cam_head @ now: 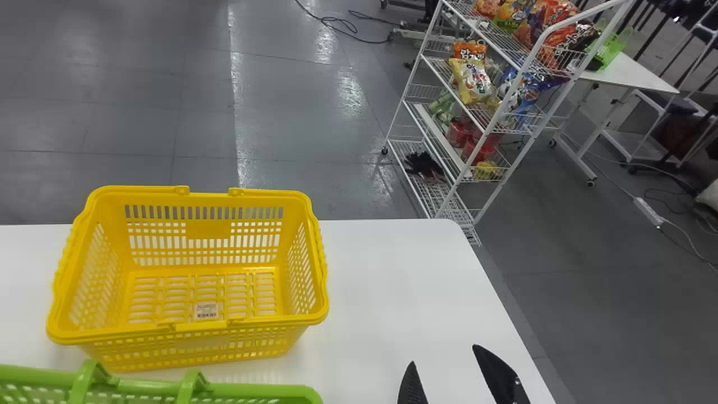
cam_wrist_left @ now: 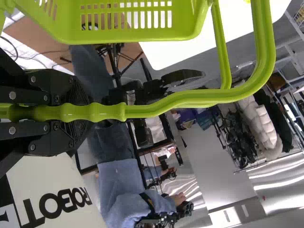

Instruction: Grasp handle with right gripper to insert into left gripper then lift and swing left to center

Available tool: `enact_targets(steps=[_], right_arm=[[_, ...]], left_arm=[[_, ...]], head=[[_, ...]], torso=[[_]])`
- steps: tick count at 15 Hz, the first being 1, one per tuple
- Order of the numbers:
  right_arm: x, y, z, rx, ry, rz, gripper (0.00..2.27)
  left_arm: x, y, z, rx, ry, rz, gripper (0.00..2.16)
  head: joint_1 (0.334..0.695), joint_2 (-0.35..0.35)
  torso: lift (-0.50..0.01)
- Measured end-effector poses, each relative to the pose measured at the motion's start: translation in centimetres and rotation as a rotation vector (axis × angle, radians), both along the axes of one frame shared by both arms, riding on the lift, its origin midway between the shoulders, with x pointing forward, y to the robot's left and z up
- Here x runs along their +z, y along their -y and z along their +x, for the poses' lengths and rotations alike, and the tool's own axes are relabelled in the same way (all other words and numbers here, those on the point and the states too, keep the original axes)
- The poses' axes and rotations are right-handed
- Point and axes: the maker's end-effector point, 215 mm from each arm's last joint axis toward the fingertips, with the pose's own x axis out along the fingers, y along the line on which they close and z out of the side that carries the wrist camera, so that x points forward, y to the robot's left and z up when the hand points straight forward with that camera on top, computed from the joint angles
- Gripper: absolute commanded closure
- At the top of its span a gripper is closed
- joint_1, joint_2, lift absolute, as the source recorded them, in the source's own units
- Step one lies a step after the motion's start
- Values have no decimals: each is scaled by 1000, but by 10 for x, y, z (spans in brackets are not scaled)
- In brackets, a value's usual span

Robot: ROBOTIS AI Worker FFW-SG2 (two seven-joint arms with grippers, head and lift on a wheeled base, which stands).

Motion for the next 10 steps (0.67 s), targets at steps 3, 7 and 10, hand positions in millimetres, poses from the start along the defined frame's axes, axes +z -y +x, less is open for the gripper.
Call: enact_targets(steps=[3, 7, 10], right_arm=[[1, -1, 0, 1, 0, 1, 140], [0, -1, 1, 3, -2, 0, 140], [-2, -2, 1, 4, -9, -2, 140]], left_arm=[[-3, -3, 5, 8, -8, 2, 2091], [-3, -5, 10, 15, -9, 0, 2091], [-3, -8, 13, 21, -12, -2, 2091]], head=[[695, -350], [695, -350], [695, -350]], torso=[[-93], [-93], [-93]])
